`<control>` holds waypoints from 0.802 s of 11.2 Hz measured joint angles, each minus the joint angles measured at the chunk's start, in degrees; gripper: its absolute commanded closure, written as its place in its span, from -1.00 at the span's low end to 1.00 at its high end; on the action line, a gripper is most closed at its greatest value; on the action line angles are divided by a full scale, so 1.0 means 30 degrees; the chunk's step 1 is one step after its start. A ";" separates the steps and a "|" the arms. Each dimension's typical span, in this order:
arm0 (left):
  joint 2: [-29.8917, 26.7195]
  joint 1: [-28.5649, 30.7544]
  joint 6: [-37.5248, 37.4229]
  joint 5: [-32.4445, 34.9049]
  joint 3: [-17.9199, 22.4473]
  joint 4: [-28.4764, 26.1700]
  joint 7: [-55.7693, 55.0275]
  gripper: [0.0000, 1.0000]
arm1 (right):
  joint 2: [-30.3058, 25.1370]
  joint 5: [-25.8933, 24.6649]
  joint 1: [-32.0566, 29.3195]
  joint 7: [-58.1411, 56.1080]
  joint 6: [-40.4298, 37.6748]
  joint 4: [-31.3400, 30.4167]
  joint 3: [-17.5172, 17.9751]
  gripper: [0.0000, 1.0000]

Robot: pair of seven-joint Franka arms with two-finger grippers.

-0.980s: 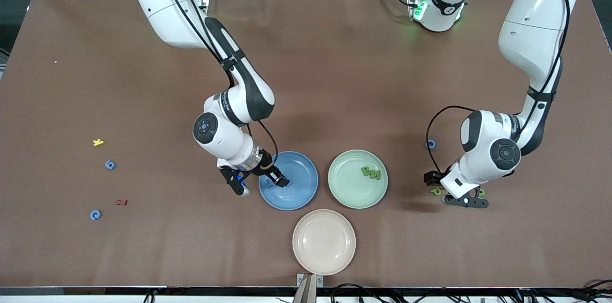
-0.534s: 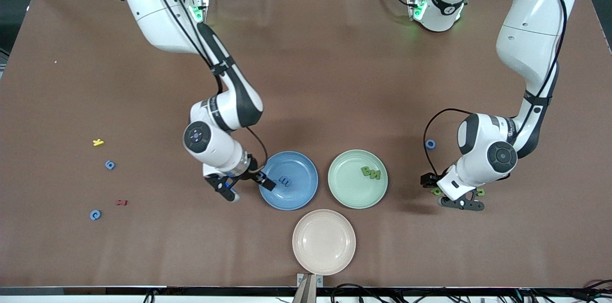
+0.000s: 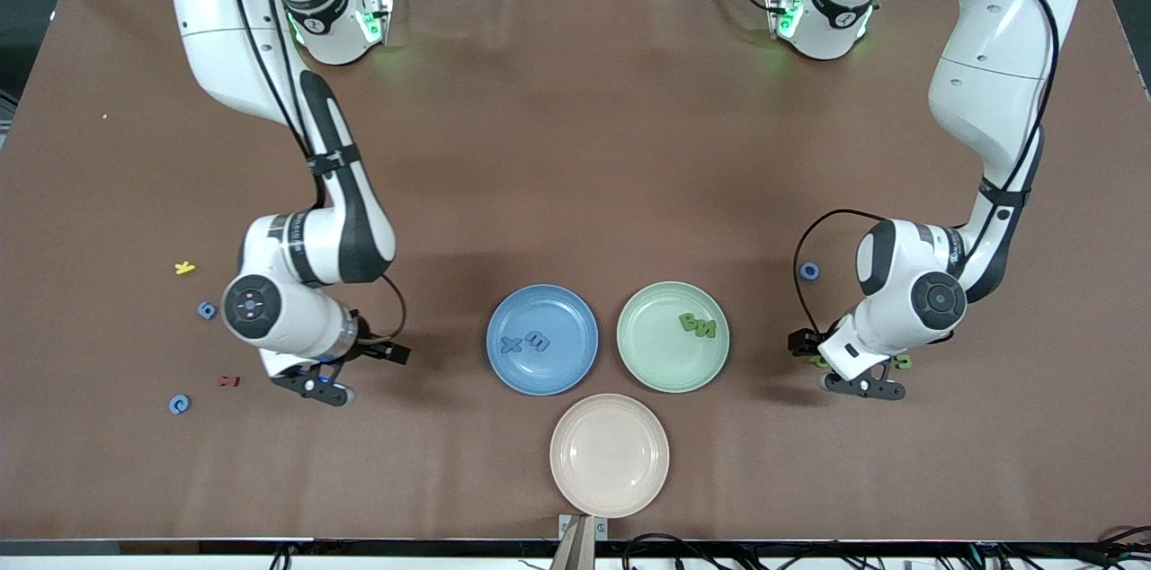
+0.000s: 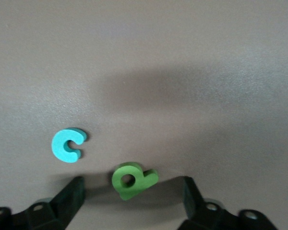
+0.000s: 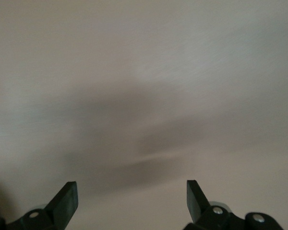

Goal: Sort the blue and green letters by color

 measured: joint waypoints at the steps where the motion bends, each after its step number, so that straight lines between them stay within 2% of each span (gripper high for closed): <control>1: -0.0006 0.0024 0.0003 0.0038 0.0007 0.0102 0.0132 0.45 | -0.0065 -0.0015 -0.0021 -0.2038 -0.0032 -0.0438 -0.0913 -1.00; 4: -0.0080 -0.0040 -0.0049 0.0259 -0.0141 0.0312 0.0176 0.82 | -0.0192 -0.0008 -0.0370 -0.7895 -0.0027 -0.1601 -0.2986 -1.00; 9: -0.0091 -0.0150 -0.0038 0.1050 -0.0195 0.0332 0.0176 0.88 | -0.1206 0.0014 -0.3002 -1.5771 0.0206 -0.3523 -0.3266 -1.00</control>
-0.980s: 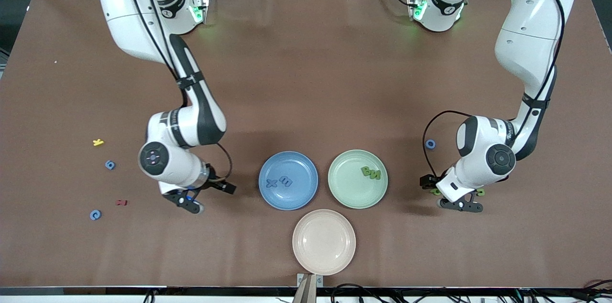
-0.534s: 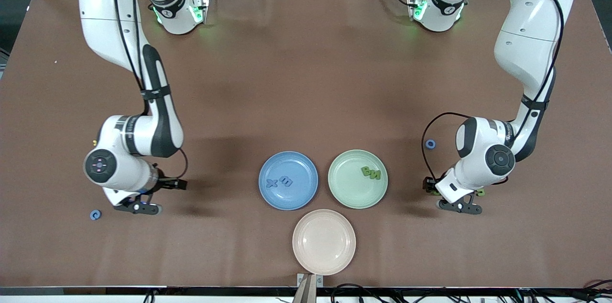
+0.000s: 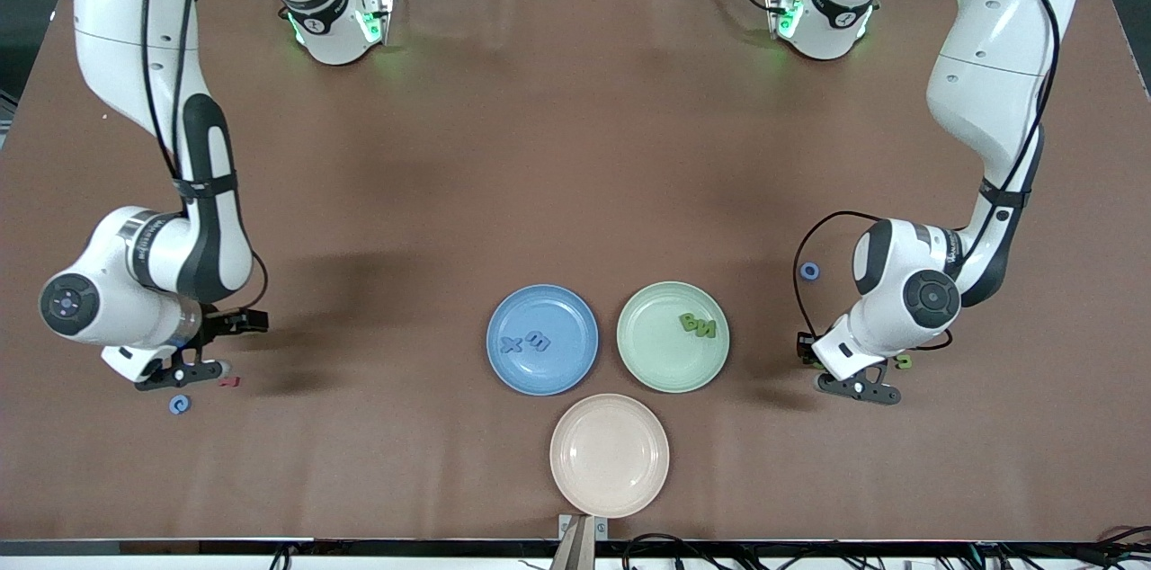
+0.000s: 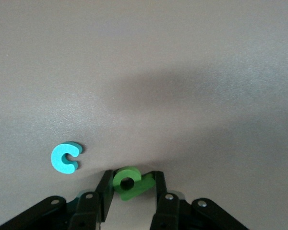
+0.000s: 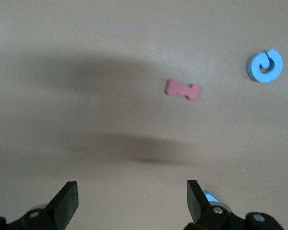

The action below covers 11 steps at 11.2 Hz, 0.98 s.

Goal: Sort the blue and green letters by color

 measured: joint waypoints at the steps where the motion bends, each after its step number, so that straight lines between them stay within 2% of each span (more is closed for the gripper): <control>1: -0.0003 -0.0057 0.0006 0.0000 -0.0010 0.0054 -0.0002 0.88 | -0.0385 -0.0001 -0.0235 -0.1363 0.0630 -0.0797 -0.0008 -1.00; 4: -0.0520 -0.0905 -0.0905 -0.0126 -0.0065 0.0440 -0.1677 0.88 | -0.1018 0.0013 -0.1084 -0.8323 0.3784 -0.3167 -0.0016 -1.00; 7: -0.1475 -0.3131 -0.2502 -0.0373 -0.0086 0.0730 -0.6238 0.88 | -0.1051 0.0101 -0.1756 -1.3422 0.5429 -0.4430 -0.0002 -1.00; 11: -0.1526 -0.5736 -0.2576 -0.0407 0.0069 0.0835 -1.1558 0.85 | -0.1061 0.2901 -0.2457 -1.7821 0.5446 -0.4840 0.0015 -1.00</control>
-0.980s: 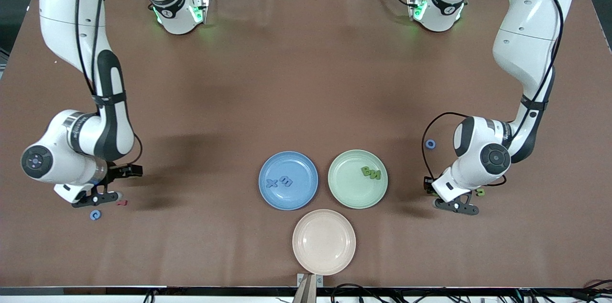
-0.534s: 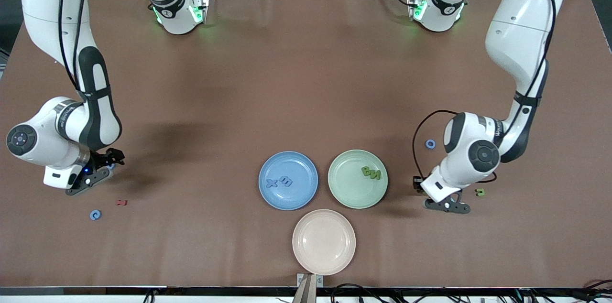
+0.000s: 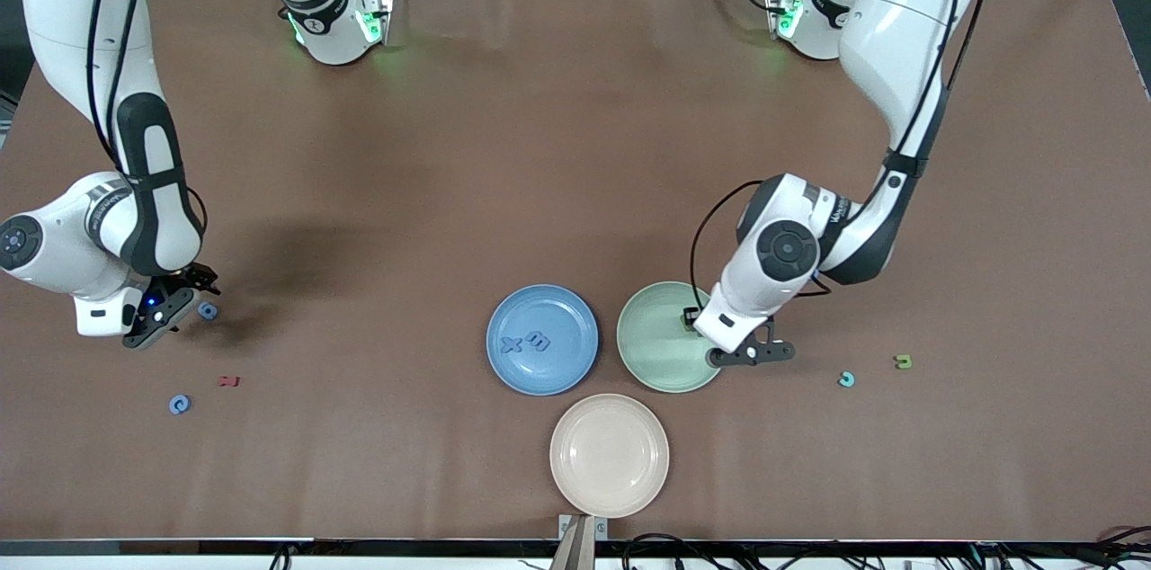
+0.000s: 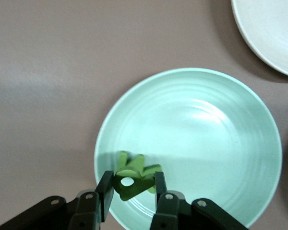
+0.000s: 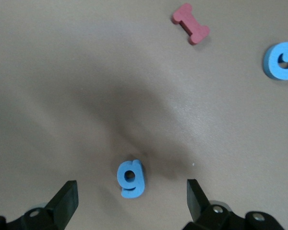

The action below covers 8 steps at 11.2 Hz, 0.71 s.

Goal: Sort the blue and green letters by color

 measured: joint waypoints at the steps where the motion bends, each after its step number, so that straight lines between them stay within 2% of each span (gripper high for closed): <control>1: 0.0020 -0.0253 -0.0020 -0.0008 0.0024 0.0000 -0.0688 0.52 | 0.0000 0.0178 0.0003 -0.0195 0.0000 -0.0050 0.0067 -1.00; 2: 0.0040 -0.0386 -0.0028 -0.0088 0.0034 0.0000 -0.1210 -0.98 | 0.0000 0.0191 0.0030 -0.0255 0.0178 -0.0067 0.0166 -1.00; 8: 0.0023 -0.0278 -0.0031 -0.0195 0.0277 0.0133 -0.1147 -1.00 | 0.0087 0.0202 -0.0008 -0.0727 0.1495 -0.0621 0.0304 -1.00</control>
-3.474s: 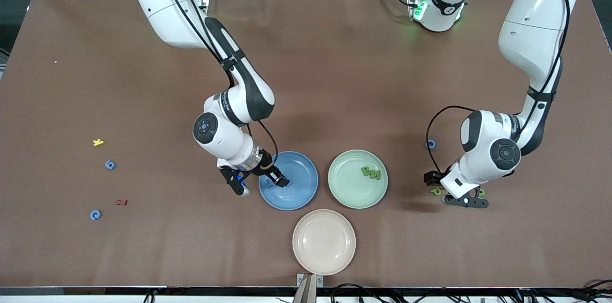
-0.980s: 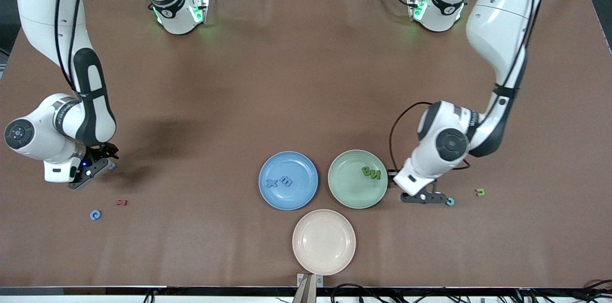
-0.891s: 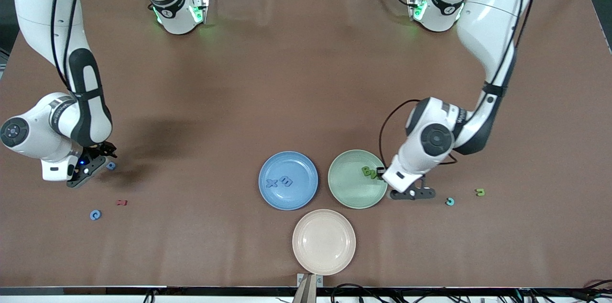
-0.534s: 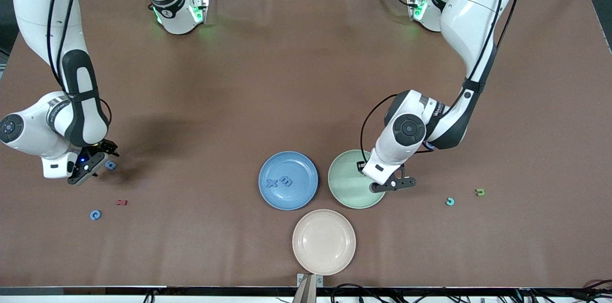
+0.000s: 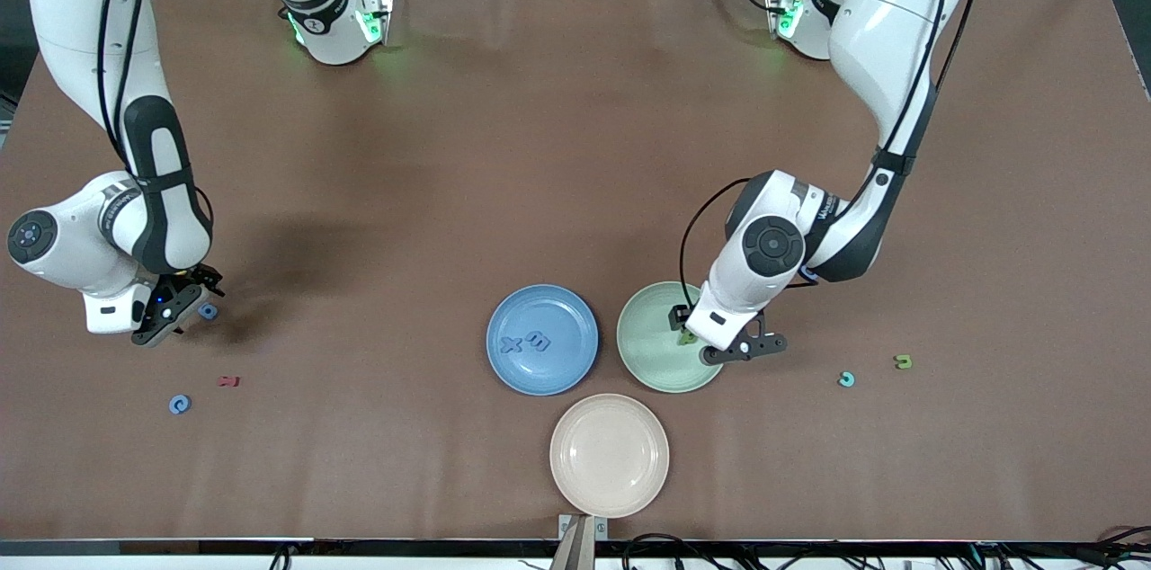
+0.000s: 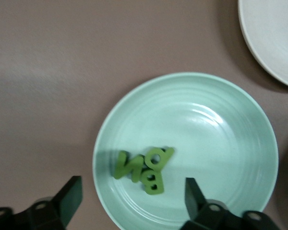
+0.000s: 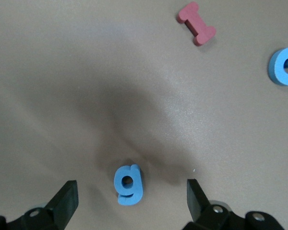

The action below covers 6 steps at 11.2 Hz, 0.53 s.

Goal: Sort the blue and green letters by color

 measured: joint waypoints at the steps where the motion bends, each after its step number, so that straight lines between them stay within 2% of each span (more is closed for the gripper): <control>1: -0.0072 0.0361 0.0000 0.0010 0.0049 0.0051 0.0753 -1.00 | 0.0026 0.0109 0.0001 -0.0021 0.0028 -0.0029 0.0021 -1.00; 5: -0.0360 0.3264 -0.0975 0.0016 -0.0278 0.0037 0.5891 -1.00 | 0.0313 0.0387 -0.0008 -0.0073 0.0662 -0.0102 0.0212 -1.00; 6: -0.0436 0.4225 -0.1373 0.0050 -0.0564 0.0032 0.7320 -1.00 | 0.0395 0.0397 -0.0014 -0.0072 0.0709 -0.0104 0.0218 -0.65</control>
